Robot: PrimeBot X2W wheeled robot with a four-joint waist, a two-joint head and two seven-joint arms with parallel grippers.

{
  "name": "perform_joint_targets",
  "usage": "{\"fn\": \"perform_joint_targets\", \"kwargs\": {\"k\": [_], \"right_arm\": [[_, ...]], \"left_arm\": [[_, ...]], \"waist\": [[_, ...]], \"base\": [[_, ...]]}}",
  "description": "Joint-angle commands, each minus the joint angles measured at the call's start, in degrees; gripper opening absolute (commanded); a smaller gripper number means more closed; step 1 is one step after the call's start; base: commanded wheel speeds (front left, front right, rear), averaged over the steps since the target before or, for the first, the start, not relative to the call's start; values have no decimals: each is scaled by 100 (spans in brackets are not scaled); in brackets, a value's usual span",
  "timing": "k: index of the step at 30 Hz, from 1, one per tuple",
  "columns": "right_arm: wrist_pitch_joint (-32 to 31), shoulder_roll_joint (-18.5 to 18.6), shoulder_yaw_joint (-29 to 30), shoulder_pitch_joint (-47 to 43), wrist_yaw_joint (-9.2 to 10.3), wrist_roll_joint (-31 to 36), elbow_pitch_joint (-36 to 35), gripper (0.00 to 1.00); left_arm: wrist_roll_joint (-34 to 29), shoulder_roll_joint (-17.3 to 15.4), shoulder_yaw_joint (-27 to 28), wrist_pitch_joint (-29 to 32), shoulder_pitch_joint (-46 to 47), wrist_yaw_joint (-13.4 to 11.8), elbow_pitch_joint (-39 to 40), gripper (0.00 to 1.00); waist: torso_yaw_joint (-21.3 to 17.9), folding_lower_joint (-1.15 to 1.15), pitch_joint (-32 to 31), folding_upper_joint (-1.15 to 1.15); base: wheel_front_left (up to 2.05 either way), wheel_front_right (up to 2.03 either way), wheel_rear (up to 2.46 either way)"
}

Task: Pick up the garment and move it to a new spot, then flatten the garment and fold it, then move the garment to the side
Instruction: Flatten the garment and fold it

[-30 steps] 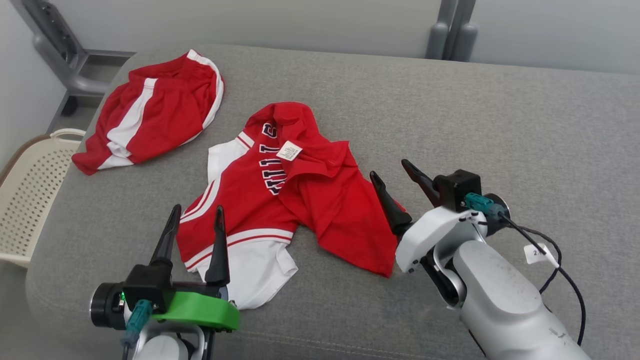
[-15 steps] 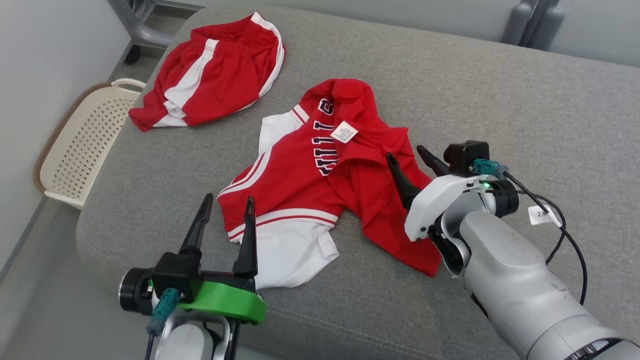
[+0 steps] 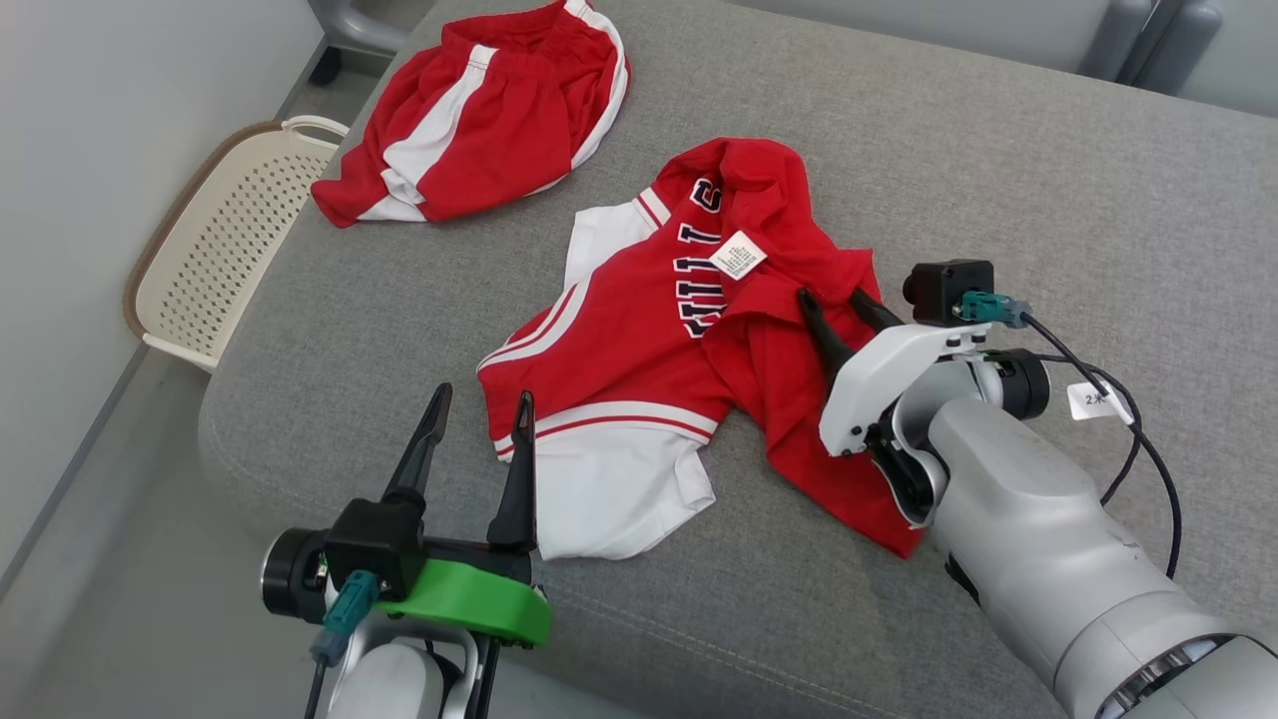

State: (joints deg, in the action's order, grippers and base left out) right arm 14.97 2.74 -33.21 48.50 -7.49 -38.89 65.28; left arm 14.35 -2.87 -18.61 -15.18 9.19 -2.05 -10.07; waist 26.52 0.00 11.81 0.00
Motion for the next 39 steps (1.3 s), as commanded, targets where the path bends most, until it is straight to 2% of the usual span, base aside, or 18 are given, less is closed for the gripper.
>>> {"fn": "perform_joint_targets", "kwargs": {"k": [1, 8, 18, 28, 39], "right_arm": [[23, 26, -11, 81, 0, -38, -6, 0], [23, 28, 137, 6, 0, 66, -303, 0], [24, 166, 646, -502, 0, 392, -1215, 0], [22, 778, 714, -442, 0, 373, -1904, 0], [-138, 1481, 398, 415, 1, 247, -1742, 0]], "left_arm": [[28, -5, 5, -1, 83, -29, -20, 100], [41, -4, 103, -1, 53, -42, -41, 100], [-89, -5, 244, 0, -153, 22, -102, 100], [-139, -6, 288, -1, -222, 47, -111, 100], [-140, -6, 279, -1, -148, 96, -139, 100]], "waist": [[15, 0, 30, 0], [-138, 0, 2, 0], [-756, 0, -281, 0], [-1229, 0, -335, 0], [-1261, 0, -248, 0]], "base": [[0, 0, 0], [0, 0, 0], [0, 0, 0], [0, 0, 0], [0, 0, 0]]}}
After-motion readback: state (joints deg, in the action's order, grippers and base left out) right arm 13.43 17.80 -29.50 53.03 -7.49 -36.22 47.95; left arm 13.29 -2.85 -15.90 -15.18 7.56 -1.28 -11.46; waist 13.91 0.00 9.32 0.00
